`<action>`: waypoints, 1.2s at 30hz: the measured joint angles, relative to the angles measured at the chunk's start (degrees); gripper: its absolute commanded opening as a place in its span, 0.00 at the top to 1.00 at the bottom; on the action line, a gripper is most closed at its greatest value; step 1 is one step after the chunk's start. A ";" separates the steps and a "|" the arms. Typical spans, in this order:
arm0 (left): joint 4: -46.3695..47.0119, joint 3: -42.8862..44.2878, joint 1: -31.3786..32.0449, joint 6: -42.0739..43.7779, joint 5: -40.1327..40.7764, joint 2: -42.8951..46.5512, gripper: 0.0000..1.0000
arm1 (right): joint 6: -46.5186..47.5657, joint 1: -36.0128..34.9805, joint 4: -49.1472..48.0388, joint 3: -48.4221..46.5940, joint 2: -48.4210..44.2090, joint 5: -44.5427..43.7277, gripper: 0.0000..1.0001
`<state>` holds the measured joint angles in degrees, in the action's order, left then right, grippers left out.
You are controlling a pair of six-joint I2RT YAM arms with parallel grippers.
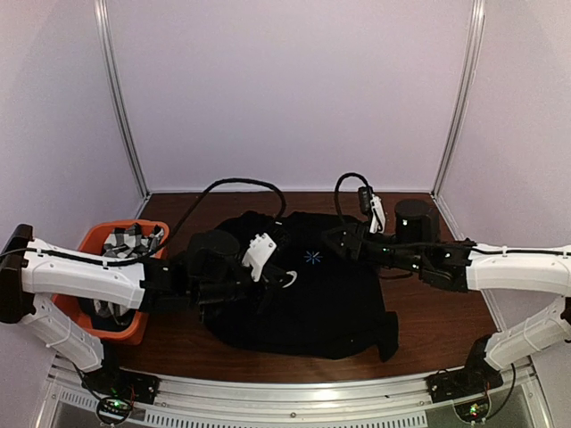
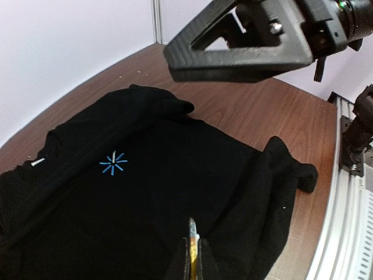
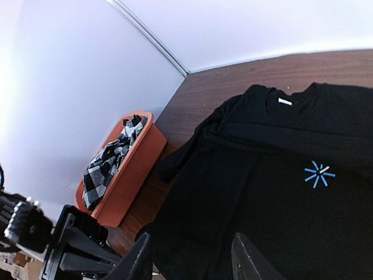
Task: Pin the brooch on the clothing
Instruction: Pass from the right arm to the left, then pass from the left arm to the right
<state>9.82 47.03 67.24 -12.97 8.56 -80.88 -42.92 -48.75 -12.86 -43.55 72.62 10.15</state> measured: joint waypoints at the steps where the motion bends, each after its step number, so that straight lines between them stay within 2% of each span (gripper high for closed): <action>1: -0.66 0.44 -0.90 -1.33 -2.38 0.07 1.00 | 2.10 0.00 0.00 0.04 -0.98 0.00 0.53; 6: -1.07 0.46 -4.68 -6.69 -13.53 0.09 1.00 | 12.94 0.00 -0.28 0.11 -3.45 2.93 0.53; 11: 1.77 -0.85 -8.33 -10.69 -24.65 -0.26 1.00 | 21.27 -0.02 1.53 -0.20 -1.64 10.97 0.53; 16: 4.02 -1.66 -9.29 -12.90 -31.43 -1.75 1.00 | 26.14 -1.16 3.08 -0.31 0.94 19.65 0.54; 23: 6.16 -1.75 -9.35 -14.53 -36.28 -2.93 1.00 | 32.04 -3.74 3.82 -0.31 1.11 25.00 0.55; 36: 8.26 -1.75 -9.57 -15.41 -39.47 -3.65 1.00 | 35.26 -3.89 4.81 -0.31 3.06 29.05 0.64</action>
<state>18.09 45.28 57.67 -28.38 -30.92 -84.53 -7.66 -52.64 -8.05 -43.86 75.68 39.20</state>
